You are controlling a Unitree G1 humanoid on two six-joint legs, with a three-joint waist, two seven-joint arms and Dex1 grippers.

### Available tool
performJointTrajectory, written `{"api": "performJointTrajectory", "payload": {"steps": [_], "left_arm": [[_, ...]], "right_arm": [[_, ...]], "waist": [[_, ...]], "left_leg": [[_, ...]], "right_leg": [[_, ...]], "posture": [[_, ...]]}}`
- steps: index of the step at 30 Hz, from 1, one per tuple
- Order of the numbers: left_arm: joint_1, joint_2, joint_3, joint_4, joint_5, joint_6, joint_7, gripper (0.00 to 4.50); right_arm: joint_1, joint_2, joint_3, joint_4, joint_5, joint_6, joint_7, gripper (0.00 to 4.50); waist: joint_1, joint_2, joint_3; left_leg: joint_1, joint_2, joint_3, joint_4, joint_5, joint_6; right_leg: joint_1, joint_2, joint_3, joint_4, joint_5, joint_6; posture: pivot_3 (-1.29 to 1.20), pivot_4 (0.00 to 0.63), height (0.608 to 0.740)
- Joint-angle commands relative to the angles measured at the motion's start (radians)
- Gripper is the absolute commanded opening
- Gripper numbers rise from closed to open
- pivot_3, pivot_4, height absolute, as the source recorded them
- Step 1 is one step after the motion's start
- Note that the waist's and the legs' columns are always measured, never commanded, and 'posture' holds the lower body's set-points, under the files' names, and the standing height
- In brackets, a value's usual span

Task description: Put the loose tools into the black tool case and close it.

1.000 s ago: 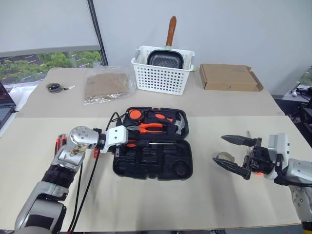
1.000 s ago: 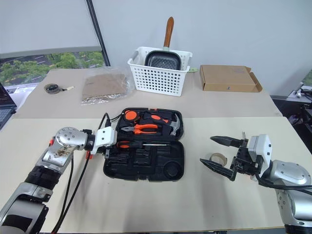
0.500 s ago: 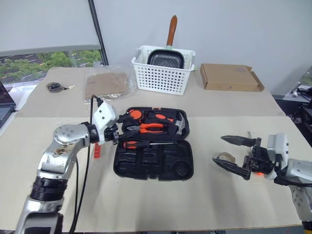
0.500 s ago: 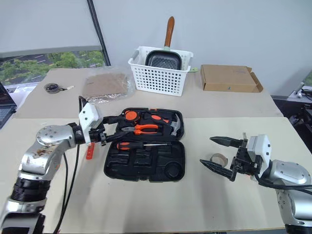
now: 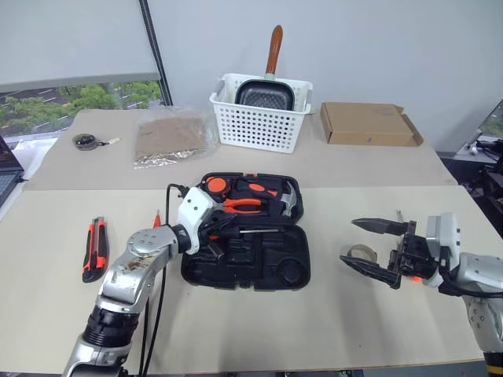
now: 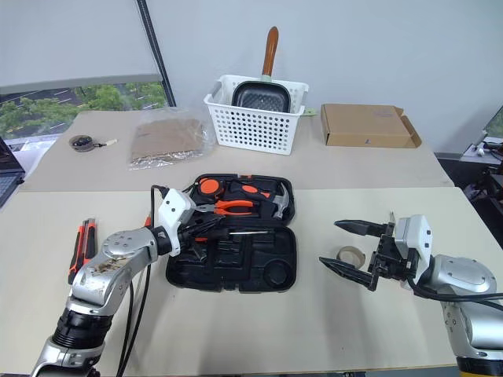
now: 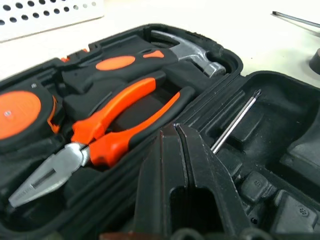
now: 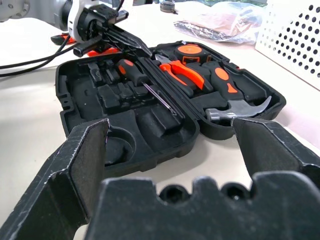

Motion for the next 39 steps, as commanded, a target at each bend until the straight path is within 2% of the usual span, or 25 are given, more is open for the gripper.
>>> {"api": "performJointTrajectory", "payload": {"steps": [1,16,21,33,39], "left_arm": [[0.0,0.009,-0.017,-0.018,0.017,0.028,0.019,0.05],[-0.001,0.055,-0.073,0.03,0.034,0.061,-0.003,0.05],[-0.014,0.098,-0.121,0.052,0.069,0.051,-0.028,0.05],[-0.034,0.123,-0.235,0.113,0.157,0.026,-0.066,0.05],[-0.026,0.085,-0.16,0.113,0.123,-0.01,-0.048,0.05]], "right_arm": [[0.008,-0.009,-0.023,-0.036,0.005,-0.007,-0.012,4.5],[0.047,-0.008,-0.037,-0.058,0.008,-0.015,-0.034,4.5],[0.053,-0.003,-0.031,-0.068,0.009,-0.017,-0.045,4.5],[0.065,-0.007,-0.036,-0.078,0.01,-0.015,-0.051,4.5],[0.068,-0.013,-0.043,-0.076,0.012,-0.013,-0.05,4.5]], "waist": [[0.0,0.0,0.0],[-0.002,0.0,0.0],[-0.003,0.001,-0.001],[-0.001,0.006,-0.004],[-0.001,0.007,-0.005]], "left_leg": [[0.0,0.0,0.0,0.0,0.0,0.0],[0.0,0.0,0.0,-0.001,0.0,0.0],[0.0,0.0,0.0,0.0,0.0,0.001],[0.001,0.0,0.0,0.0,-0.001,0.001],[0.002,0.0,0.0,0.0,-0.001,0.001]], "right_leg": [[0.0,0.0,0.0,0.0,0.0,0.0],[0.0,0.0,0.0,0.0,0.0,0.0],[0.0,0.0,0.0,0.0,0.0,0.0],[0.001,0.0,0.001,0.0,0.0,0.0],[0.001,-0.001,0.001,0.0,0.0,0.0]], "posture": [[0.0,0.15,0.7],[0.0,0.15,0.7],[0.0,0.15,0.7],[0.0,0.15,0.7],[0.0,0.15,0.7]]}}
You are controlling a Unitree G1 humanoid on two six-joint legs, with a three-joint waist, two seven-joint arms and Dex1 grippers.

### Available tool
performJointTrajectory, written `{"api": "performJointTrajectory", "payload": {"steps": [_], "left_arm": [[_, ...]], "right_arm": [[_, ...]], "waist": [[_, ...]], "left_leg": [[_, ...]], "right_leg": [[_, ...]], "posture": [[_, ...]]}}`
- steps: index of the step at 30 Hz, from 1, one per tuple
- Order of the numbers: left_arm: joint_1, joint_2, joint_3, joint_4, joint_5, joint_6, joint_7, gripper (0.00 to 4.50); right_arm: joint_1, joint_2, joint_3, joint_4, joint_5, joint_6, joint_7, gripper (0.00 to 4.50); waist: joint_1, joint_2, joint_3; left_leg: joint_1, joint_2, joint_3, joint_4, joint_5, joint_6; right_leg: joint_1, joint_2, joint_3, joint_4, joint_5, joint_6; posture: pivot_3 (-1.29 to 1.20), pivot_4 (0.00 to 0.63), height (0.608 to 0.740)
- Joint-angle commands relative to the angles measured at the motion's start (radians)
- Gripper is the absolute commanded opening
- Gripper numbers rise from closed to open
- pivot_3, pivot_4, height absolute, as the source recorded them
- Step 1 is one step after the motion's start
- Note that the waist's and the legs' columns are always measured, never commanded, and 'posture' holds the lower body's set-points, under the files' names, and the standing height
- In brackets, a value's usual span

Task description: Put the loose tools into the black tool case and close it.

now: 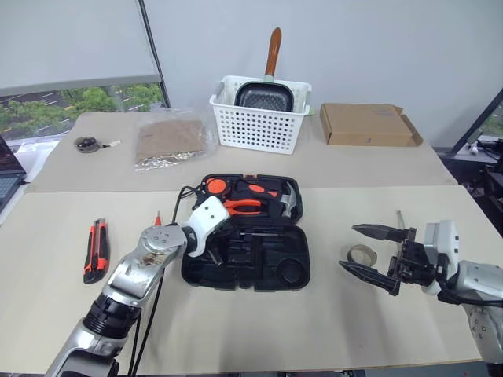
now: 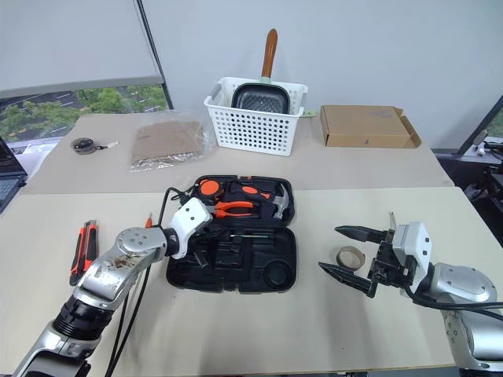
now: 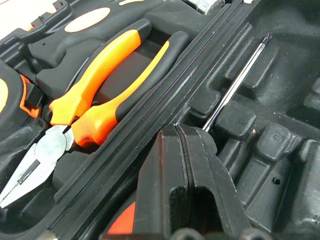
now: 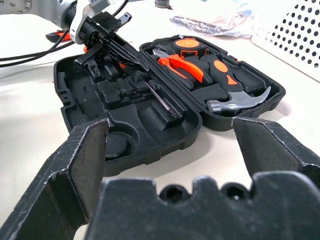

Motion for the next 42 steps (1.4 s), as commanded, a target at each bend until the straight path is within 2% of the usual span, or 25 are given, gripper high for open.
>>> {"api": "performJointTrajectory", "payload": {"steps": [1,10,17,22,26,30,32,33,41,42], "left_arm": [[0.042,-0.029,0.039,0.038,-0.034,-0.02,-0.008,0.05],[0.068,-0.061,0.223,-0.014,-0.141,-0.062,0.007,0.05],[0.128,-0.118,0.424,-0.128,-0.259,0.003,0.128,0.05],[0.214,-0.131,0.534,-0.222,-0.278,0.066,0.247,0.05],[0.292,-0.128,0.562,-0.272,-0.277,0.103,0.294,0.05],[0.335,-0.179,0.602,-0.33,-0.302,0.161,0.391,0.05],[0.359,-0.204,0.611,-0.368,-0.293,0.186,0.447,0.55],[0.37,-0.217,0.611,-0.385,-0.282,0.191,0.472,0.63],[0.414,-0.271,0.588,-0.43,-0.205,0.216,0.617,3.5],[0.419,-0.269,0.581,-0.429,-0.203,0.224,0.617,3.5]], "right_arm": [[0.001,-0.013,-0.04,-0.03,0.012,-0.012,-0.001,4.5],[-0.023,-0.008,-0.02,-0.018,0.011,-0.01,0.005,4.5],[-0.072,-0.003,0.009,0.012,0.016,-0.008,0.03,4.5],[-0.126,0.002,0.031,0.041,0.025,-0.001,0.049,4.5],[-0.172,0.006,0.054,0.062,0.036,0.007,0.062,4.5],[-0.204,0.009,0.077,0.085,0.032,0.003,0.081,4.5],[-0.216,0.012,0.085,0.095,0.029,-0.001,0.089,4.5],[-0.221,0.013,0.088,0.099,0.028,-0.003,0.093,4.5],[-0.243,0.022,0.1,0.118,0.027,-0.01,0.119,4.5],[-0.245,0.022,0.101,0.119,0.027,-0.009,0.12,4.5]], "waist": [[0.0,0.0,0.0],[-0.003,-0.002,0.001],[-0.002,-0.003,0.002],[-0.001,-0.003,0.002],[-0.002,-0.004,0.002],[0.002,-0.004,0.003],[0.004,-0.005,0.003],[0.004,-0.005,0.003],[0.002,-0.005,0.003],[0.002,-0.005,0.003]], "left_leg": [[0.0,0.0,0.0,0.0,0.0,0.0],[-0.002,0.0,0.0,0.0,0.0,0.0],[-0.002,0.0,0.0,0.0,0.0,0.001],[-0.002,0.0,0.0,0.0,0.0,0.0],[-0.002,0.0,0.0,0.0,0.0,0.0],[-0.002,0.0,-0.001,0.0,0.0,0.0],[-0.002,0.0,-0.001,0.0,-0.002,-0.003],[-0.002,0.0,-0.001,0.0,-0.002,-0.003],[-0.002,0.0,-0.001,0.0,-0.002,-0.003],[-0.002,0.0,-0.001,0.0,-0.002,-0.003]], "right_leg": [[0.0,0.0,0.0,0.0,0.0,0.0],[-0.002,0.0,0.0,0.0,0.0,0.0],[-0.002,-0.001,-0.001,-0.001,0.0,0.0],[-0.001,-0.001,-0.001,-0.001,0.0,0.0],[-0.001,-0.001,-0.001,-0.001,0.0,0.0],[-0.001,-0.001,-0.001,-0.001,0.0,0.0],[-0.001,-0.002,-0.001,-0.001,0.0,0.0],[-0.001,-0.002,-0.001,-0.001,0.0,0.0],[-0.001,-0.001,-0.001,-0.001,0.002,-0.003],[-0.001,-0.001,-0.001,-0.001,0.001,-0.002]], "posture": [[0.0,0.15,0.7],[0.0,0.15,0.7],[0.0,0.15,0.7],[0.0,0.15,0.7],[0.0,0.15,0.7],[0.0,0.15,0.7],[0.0,0.15,0.7],[0.0,0.15,0.7],[0.0,0.15,0.7],[0.0,0.15,0.7]]}}
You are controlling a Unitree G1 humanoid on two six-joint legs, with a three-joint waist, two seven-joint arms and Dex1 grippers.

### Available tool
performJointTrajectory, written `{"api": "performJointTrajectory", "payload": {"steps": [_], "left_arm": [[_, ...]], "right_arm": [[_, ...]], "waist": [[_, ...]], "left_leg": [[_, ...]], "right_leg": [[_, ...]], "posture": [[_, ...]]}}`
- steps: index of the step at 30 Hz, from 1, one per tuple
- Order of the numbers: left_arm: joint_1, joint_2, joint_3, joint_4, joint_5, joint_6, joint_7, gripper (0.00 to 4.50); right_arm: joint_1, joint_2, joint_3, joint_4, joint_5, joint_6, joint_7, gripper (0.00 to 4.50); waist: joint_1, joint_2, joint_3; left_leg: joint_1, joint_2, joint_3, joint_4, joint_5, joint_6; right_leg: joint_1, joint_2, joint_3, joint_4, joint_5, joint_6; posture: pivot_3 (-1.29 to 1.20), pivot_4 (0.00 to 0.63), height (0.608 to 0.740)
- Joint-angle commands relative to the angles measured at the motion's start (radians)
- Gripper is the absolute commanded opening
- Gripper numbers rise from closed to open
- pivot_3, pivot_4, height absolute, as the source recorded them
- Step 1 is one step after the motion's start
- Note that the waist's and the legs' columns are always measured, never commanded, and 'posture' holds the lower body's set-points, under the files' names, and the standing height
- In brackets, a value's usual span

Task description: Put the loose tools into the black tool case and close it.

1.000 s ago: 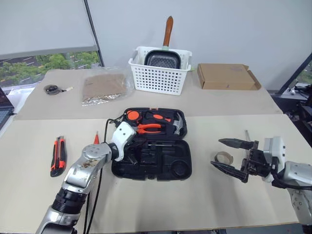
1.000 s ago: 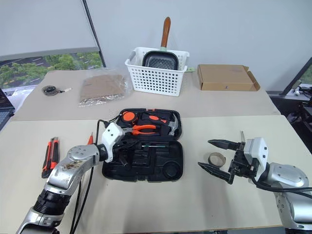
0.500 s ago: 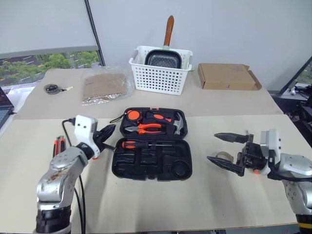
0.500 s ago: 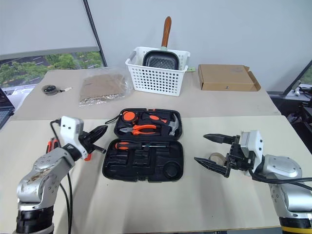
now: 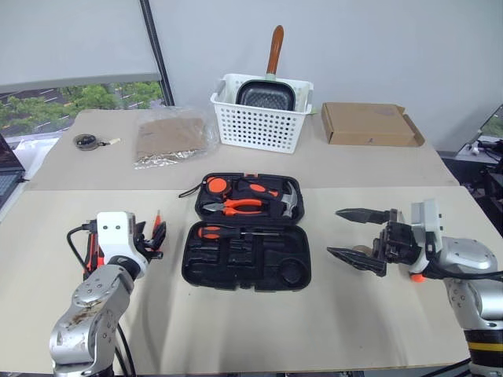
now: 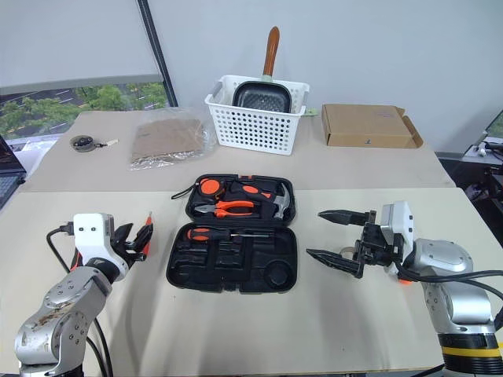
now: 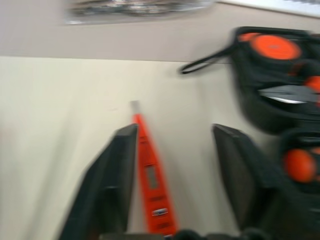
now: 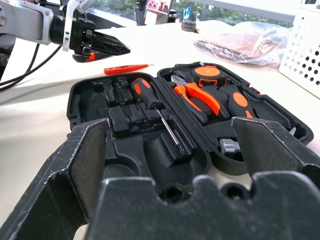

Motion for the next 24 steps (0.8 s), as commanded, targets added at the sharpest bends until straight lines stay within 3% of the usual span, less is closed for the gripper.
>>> {"api": "performJointTrajectory", "payload": {"steps": [1,9,14,18,24], "left_arm": [[0.011,-0.002,-0.012,-0.037,0.012,0.026,0.026,3.5],[-0.028,-0.042,-0.041,-0.01,0.01,0.108,0.064,3.5],[-0.046,-0.04,-0.047,-0.015,0.02,0.037,0.042,3.5],[-0.054,-0.017,-0.024,-0.056,-0.068,-0.131,-0.124,3.5],[0.028,0.186,-0.027,-0.115,-0.289,-0.21,-0.543,3.5]], "right_arm": [[-0.025,0.0,-0.01,-0.008,0.009,-0.011,0.01,4.5],[-0.035,-0.007,-0.006,-0.03,0.012,0.004,0.007,4.5],[-0.024,-0.012,-0.018,-0.036,0.013,0.006,-0.005,4.5],[0.016,-0.02,-0.089,0.027,0.004,-0.006,-0.042,4.5],[0.107,-0.073,-0.172,0.077,-0.162,0.024,-0.253,4.5]], "waist": [[0.0,0.0,0.0],[0.001,0.0,0.0],[0.0,0.0,0.0],[0.002,-0.001,0.0],[0.001,0.001,0.0]], "left_leg": [[0.0,0.0,0.0,0.0,0.0,0.0],[0.0,0.0,0.0,0.0,0.0,0.0],[0.0,0.0,0.0,0.0,0.0,0.0],[0.0,0.0,0.0,0.0,-0.001,-0.003],[-0.002,0.0,0.002,0.0,-0.002,-0.005]], "right_leg": [[0.0,0.0,0.0,0.0,0.0,0.0],[0.0,0.0,0.0,0.0,0.0,0.001],[0.0,0.0,0.0,0.0,0.0,0.0],[-0.001,0.0,0.0,0.0,0.0,0.0],[-0.002,-0.001,0.0,-0.001,0.0,-0.002]], "posture": [[0.0,0.15,0.7],[0.0,0.15,0.7],[0.0,0.15,0.7],[0.0,0.15,0.7],[0.0,0.15,0.7]]}}
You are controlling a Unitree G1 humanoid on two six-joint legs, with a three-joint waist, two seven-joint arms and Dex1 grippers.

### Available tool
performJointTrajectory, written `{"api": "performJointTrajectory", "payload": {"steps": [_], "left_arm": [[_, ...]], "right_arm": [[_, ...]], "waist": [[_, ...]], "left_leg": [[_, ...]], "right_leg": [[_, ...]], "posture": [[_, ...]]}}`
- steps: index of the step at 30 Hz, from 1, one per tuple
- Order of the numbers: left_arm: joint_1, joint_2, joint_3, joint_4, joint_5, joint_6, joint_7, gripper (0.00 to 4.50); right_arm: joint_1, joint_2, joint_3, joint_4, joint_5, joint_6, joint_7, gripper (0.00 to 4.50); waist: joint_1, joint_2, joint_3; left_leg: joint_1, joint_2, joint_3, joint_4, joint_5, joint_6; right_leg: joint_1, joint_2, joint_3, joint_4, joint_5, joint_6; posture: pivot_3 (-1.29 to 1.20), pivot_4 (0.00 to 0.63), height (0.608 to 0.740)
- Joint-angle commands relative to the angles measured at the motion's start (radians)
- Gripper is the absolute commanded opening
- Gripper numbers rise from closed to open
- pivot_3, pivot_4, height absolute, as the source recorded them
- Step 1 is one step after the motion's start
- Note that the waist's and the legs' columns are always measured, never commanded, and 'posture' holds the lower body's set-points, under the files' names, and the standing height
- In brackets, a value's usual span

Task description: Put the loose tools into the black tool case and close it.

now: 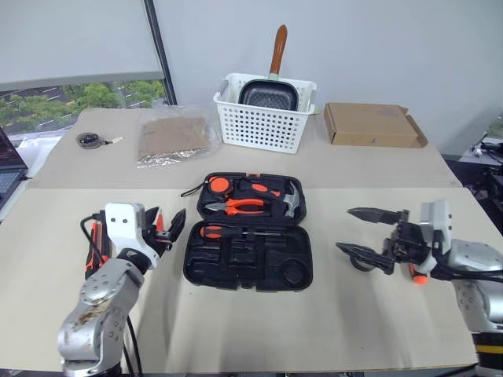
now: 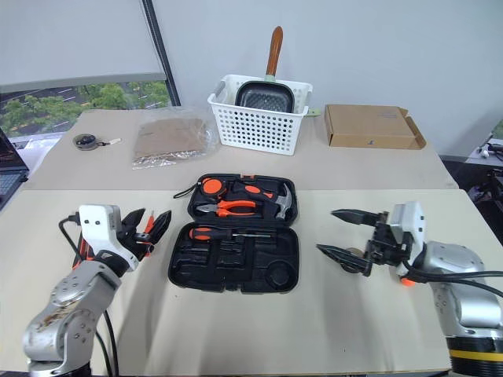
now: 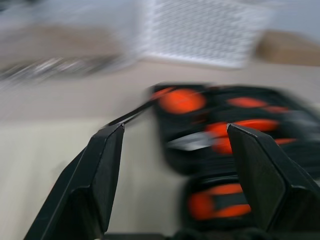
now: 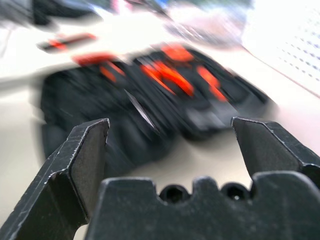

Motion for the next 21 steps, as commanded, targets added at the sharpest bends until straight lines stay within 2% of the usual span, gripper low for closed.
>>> {"api": "performJointTrajectory", "payload": {"steps": [1,5,10,15,18,21], "left_arm": [[0.046,0.138,0.008,-0.058,-0.119,-0.058,-0.274,3.5],[0.053,0.315,-0.005,-0.023,-0.146,-0.096,-0.483,3.5],[-0.012,0.438,-0.008,0.041,-0.192,-0.103,-0.63,3.5],[-0.072,0.489,-0.017,0.088,-0.215,-0.098,-0.695,3.5],[-0.077,0.505,-0.018,0.087,-0.233,-0.086,-0.725,3.5],[-0.079,0.513,-0.025,0.084,-0.224,-0.095,-0.733,3.5]], "right_arm": [[0.053,-0.045,-0.074,-0.021,-0.115,0.049,-0.169,4.5],[0.115,-0.049,-0.109,-0.079,-0.172,0.169,-0.326,4.5],[0.125,-0.04,-0.099,-0.142,-0.208,0.387,-0.48,4.5],[0.084,-0.029,-0.101,-0.146,-0.196,0.609,-0.581,4.5],[0.061,-0.029,-0.1,-0.132,-0.196,0.688,-0.61,4.5],[0.03,-0.024,-0.102,-0.113,-0.188,0.763,-0.631,4.5]], "waist": [[-0.005,0.0,0.0],[-0.006,0.002,0.0],[-0.009,0.003,0.0],[-0.01,0.004,-0.001],[-0.011,0.004,-0.001],[-0.011,0.004,-0.001]], "left_leg": [[0.0,0.0,0.001,0.0,0.0,0.0],[0.0,0.0,0.0,-0.001,0.0,-0.001],[0.001,0.001,-0.001,-0.001,0.001,-0.002],[-0.001,0.001,-0.001,-0.001,0.001,-0.003],[-0.004,0.001,-0.001,-0.001,0.005,0.006],[-0.005,0.001,-0.001,-0.003,0.007,0.001]], "right_leg": [[0.0,0.0,0.0,0.0,-0.001,0.001],[-0.002,0.002,0.0,0.001,-0.003,0.001],[-0.002,0.003,0.0,0.002,-0.005,-0.003],[-0.003,0.005,0.001,0.002,-0.005,-0.002],[-0.004,0.008,0.001,0.0,-0.003,0.001],[-0.006,0.009,0.002,0.0,-0.003,0.001]], "posture": [[0.0,0.15,0.7],[0.0,0.15,0.7],[0.0,0.15,0.7],[0.0,0.15,0.7],[0.0,0.15,0.7],[0.0,0.15,0.7]]}}
